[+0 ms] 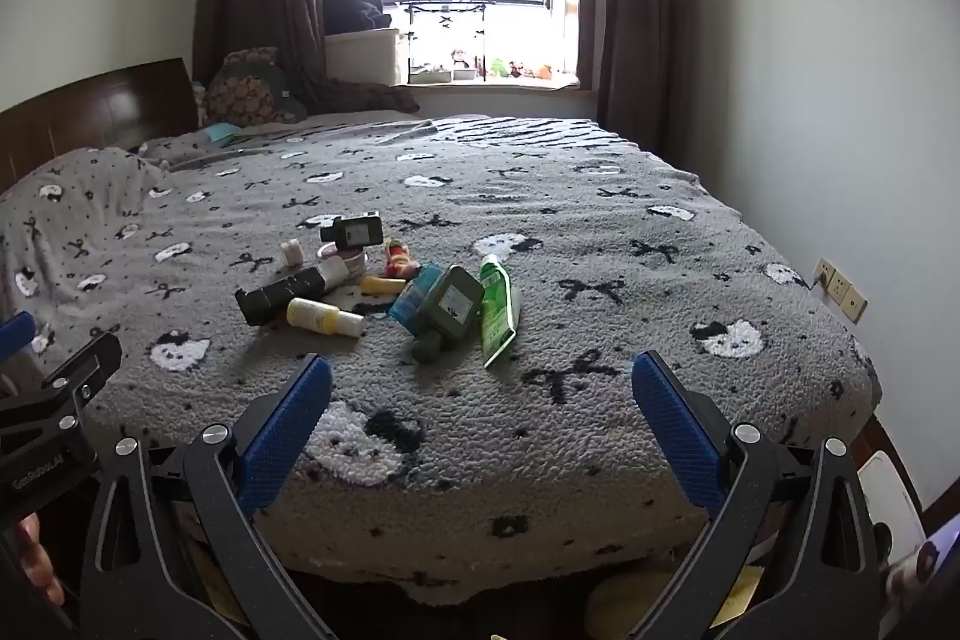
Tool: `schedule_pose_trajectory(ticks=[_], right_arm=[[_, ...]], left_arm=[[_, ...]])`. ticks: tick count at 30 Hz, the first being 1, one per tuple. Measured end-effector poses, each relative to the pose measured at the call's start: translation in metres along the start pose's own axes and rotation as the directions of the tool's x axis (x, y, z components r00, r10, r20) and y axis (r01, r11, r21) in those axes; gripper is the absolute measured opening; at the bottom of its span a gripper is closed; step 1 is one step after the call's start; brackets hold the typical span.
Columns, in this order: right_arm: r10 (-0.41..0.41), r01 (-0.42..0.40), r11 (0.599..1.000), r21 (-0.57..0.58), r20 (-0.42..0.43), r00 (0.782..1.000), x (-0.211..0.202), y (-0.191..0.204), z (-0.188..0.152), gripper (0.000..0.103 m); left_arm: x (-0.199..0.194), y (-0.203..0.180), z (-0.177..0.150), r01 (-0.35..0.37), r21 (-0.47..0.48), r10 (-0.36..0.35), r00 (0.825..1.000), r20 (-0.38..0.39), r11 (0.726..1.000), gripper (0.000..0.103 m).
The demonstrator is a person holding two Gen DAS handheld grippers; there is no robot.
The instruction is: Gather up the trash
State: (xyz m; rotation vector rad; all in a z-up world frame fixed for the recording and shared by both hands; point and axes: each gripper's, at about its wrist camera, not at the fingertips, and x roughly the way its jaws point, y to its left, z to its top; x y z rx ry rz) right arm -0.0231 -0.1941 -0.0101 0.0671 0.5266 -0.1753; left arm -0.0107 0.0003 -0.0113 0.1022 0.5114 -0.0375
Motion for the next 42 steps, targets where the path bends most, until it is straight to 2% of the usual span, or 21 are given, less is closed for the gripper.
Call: schedule_pose_trajectory(ticks=[2,42], right_arm=[[0.001,-0.001,1.000,-0.001,0.001,1.000,-0.001,0.000,0.001,0.100],[0.012,-0.011,1.000,-0.014,0.010,1.000,-0.004,0.004,0.006,0.100]], left_arm=[[0.003,-0.003,0.008,-0.003,0.002,0.003,1.000,-0.015,1.000,0.094],[0.000,-0.001,0.013,-0.007,0.008,0.007,1.000,-0.002,1.000,0.095]])
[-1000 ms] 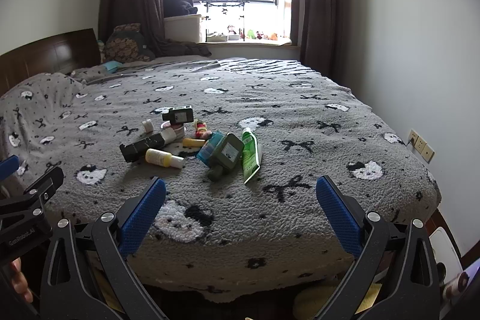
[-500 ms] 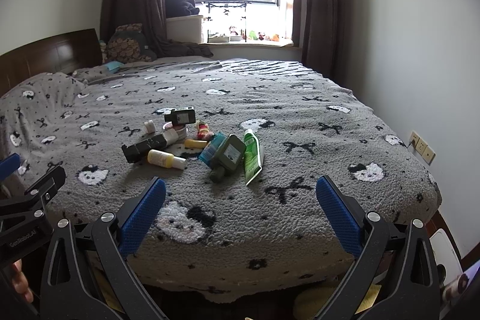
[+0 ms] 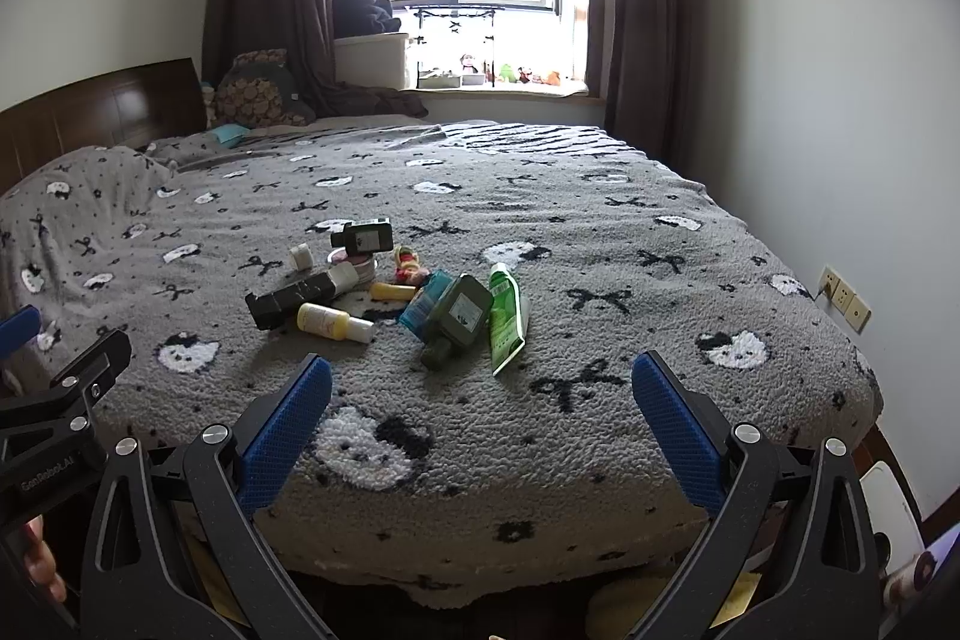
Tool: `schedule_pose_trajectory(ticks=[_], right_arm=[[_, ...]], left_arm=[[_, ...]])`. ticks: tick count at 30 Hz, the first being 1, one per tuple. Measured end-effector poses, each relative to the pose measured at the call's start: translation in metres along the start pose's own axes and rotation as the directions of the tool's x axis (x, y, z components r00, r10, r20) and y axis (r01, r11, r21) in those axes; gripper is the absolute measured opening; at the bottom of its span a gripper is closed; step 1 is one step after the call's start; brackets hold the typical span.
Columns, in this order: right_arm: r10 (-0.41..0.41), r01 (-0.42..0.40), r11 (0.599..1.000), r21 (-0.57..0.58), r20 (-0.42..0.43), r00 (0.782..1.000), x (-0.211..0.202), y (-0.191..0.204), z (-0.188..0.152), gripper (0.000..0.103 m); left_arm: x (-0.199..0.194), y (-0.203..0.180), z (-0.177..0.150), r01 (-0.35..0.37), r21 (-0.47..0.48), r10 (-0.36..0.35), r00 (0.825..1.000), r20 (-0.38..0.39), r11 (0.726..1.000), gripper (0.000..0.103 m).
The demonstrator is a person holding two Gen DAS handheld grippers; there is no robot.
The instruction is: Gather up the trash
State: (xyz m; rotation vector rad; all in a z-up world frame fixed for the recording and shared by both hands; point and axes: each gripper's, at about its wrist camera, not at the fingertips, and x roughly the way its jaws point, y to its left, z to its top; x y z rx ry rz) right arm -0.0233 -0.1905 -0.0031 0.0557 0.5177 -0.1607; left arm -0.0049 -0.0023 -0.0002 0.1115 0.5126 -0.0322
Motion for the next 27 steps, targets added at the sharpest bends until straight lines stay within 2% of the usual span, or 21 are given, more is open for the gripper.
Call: schedule_pose_trajectory(ticks=[27], right_arm=[[0.008,-0.008,1.000,-0.005,-0.001,1.000,0.0008,0.0023,0.0001,0.100]], left_arm=[[-0.0016,0.0024,0.0030,-0.008,-0.005,0.008,1.000,0.004,1.000,0.095]])
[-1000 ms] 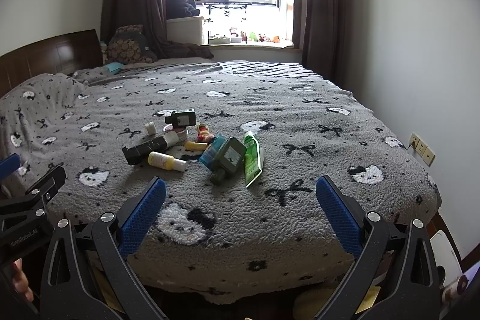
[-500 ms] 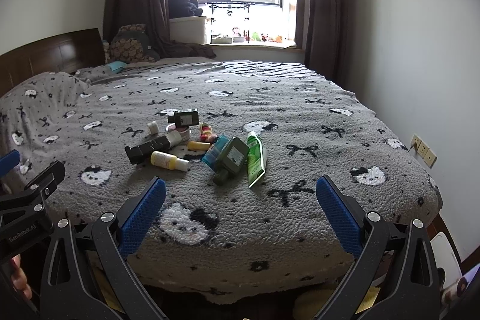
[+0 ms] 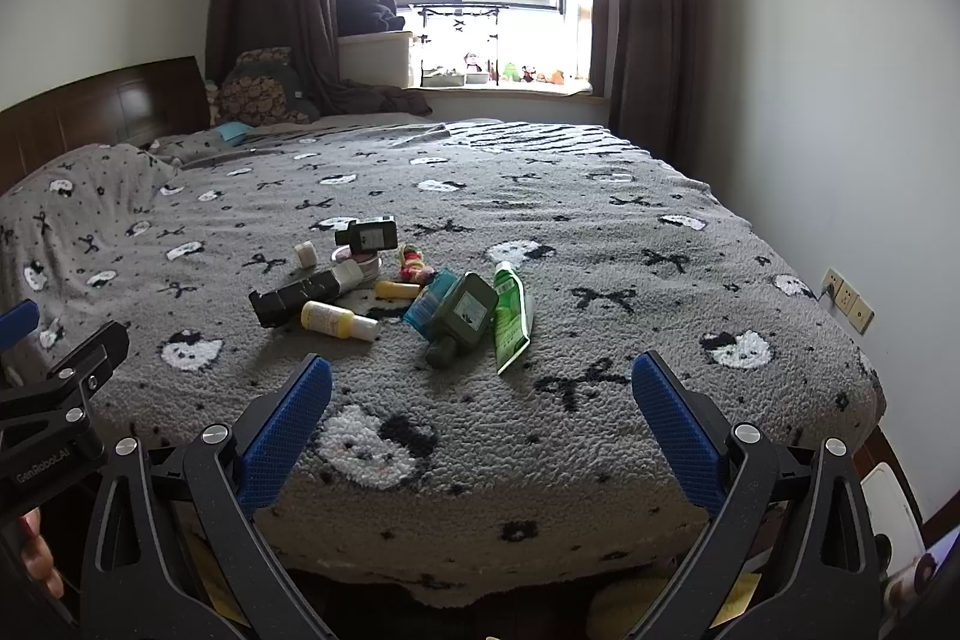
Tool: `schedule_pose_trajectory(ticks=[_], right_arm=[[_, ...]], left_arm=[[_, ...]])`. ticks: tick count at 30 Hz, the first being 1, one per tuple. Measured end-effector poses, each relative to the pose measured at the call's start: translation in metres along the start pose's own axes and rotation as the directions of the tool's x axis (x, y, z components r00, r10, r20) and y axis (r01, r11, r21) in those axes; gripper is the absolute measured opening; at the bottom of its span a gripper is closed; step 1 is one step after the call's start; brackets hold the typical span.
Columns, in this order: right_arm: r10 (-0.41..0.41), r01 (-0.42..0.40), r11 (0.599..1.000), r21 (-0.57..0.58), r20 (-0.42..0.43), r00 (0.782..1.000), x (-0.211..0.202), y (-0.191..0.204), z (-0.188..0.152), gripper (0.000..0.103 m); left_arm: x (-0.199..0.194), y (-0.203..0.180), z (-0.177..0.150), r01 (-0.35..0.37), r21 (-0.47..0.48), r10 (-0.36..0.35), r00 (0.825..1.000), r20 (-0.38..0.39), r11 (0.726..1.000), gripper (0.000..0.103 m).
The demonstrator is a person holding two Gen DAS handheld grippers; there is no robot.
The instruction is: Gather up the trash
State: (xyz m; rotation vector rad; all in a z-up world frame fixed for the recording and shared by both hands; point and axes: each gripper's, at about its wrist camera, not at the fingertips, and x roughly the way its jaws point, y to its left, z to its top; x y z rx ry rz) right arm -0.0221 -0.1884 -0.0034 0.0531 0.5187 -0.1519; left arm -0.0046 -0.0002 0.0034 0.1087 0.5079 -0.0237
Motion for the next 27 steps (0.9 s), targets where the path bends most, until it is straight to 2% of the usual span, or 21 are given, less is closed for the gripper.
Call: schedule_pose_trajectory(ticks=[27], right_arm=[[0.010,-0.009,1.000,0.015,-0.001,1.000,0.0027,-0.0035,-0.0030,0.100]], left_arm=[[0.0047,0.0019,-0.0053,0.001,-0.006,-0.002,1.000,-0.004,1.000,0.095]])
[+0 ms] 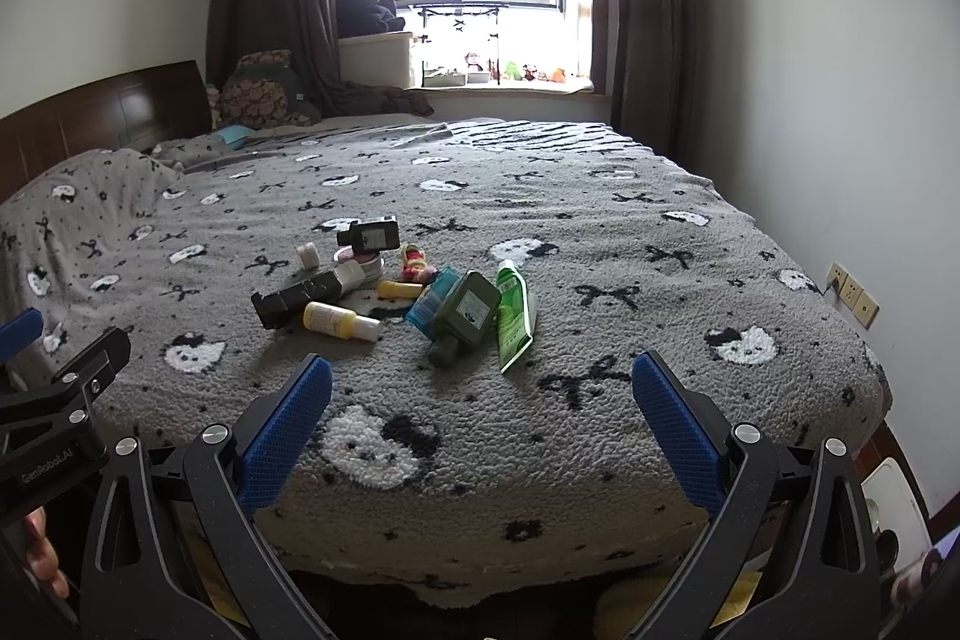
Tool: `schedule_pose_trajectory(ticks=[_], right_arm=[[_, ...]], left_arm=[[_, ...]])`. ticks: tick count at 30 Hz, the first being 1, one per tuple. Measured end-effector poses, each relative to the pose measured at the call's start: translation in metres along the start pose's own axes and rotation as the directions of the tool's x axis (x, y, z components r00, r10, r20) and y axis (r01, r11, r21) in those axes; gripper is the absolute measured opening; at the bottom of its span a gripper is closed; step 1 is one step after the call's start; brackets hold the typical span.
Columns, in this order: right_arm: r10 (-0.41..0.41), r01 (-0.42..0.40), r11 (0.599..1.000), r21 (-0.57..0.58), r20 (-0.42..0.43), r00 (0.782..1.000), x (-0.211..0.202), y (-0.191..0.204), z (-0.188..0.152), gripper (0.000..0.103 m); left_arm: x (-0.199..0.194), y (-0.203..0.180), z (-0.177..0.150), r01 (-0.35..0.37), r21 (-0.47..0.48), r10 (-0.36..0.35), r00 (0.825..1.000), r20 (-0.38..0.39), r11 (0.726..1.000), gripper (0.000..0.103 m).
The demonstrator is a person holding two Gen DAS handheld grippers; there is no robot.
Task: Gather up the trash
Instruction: 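Grasp the green tube with the right tool while the left tool grasps the yellow bottle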
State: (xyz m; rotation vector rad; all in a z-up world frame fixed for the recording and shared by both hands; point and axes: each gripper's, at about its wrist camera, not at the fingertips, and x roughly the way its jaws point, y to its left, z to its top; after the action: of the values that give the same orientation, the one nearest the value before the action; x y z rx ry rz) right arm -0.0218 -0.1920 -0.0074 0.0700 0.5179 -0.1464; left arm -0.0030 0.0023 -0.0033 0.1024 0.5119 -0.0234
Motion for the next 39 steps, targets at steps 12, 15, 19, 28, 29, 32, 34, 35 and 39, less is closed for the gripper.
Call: schedule_pose_trajectory(ticks=[12,15,19,28,29,32,34,35,39], right_arm=[[0.050,-0.049,0.999,0.019,-0.054,0.997,0.044,-0.015,-0.021,0.100],[0.043,-0.041,0.999,0.023,-0.090,0.995,0.060,-0.017,-0.027,0.100],[0.024,-0.018,0.998,0.054,-0.119,0.993,0.083,-0.026,-0.031,0.100],[-0.043,0.046,0.999,0.016,-0.175,0.984,0.136,-0.040,-0.020,0.100],[-0.030,0.036,0.999,0.029,-0.185,0.982,0.143,-0.043,-0.017,0.100],[-0.028,0.037,0.999,0.039,-0.198,0.980,0.165,-0.048,-0.006,0.100],[-0.057,0.061,0.998,0.014,-0.209,0.976,0.180,-0.049,0.000,0.100],[-0.065,0.067,0.998,0.002,-0.214,0.975,0.187,-0.049,0.002,0.100],[0.013,-0.009,1.000,0.017,-0.235,0.972,0.209,-0.054,0.009,0.083]], left_arm=[[0.050,-0.001,-0.021,0.034,0.017,-0.033,0.996,-0.080,0.999,0.095],[0.068,0.000,-0.027,0.054,-0.003,-0.054,0.991,-0.125,0.999,0.095],[0.090,-0.002,-0.032,0.048,0.015,-0.045,0.988,-0.151,0.999,0.095],[0.143,-0.031,-0.034,0.142,0.050,-0.127,0.966,-0.223,0.989,0.093],[0.149,-0.036,-0.033,0.153,0.056,-0.136,0.963,-0.235,0.987,0.093],[0.166,-0.050,-0.031,0.170,0.087,-0.143,0.956,-0.254,0.982,0.093],[0.177,-0.057,-0.029,0.180,0.102,-0.148,0.954,-0.263,0.978,0.094],[0.182,-0.060,-0.027,0.185,0.107,-0.152,0.952,-0.265,0.977,0.094],[0.204,-0.070,-0.017,0.185,0.120,-0.147,0.951,-0.271,0.975,0.094]])
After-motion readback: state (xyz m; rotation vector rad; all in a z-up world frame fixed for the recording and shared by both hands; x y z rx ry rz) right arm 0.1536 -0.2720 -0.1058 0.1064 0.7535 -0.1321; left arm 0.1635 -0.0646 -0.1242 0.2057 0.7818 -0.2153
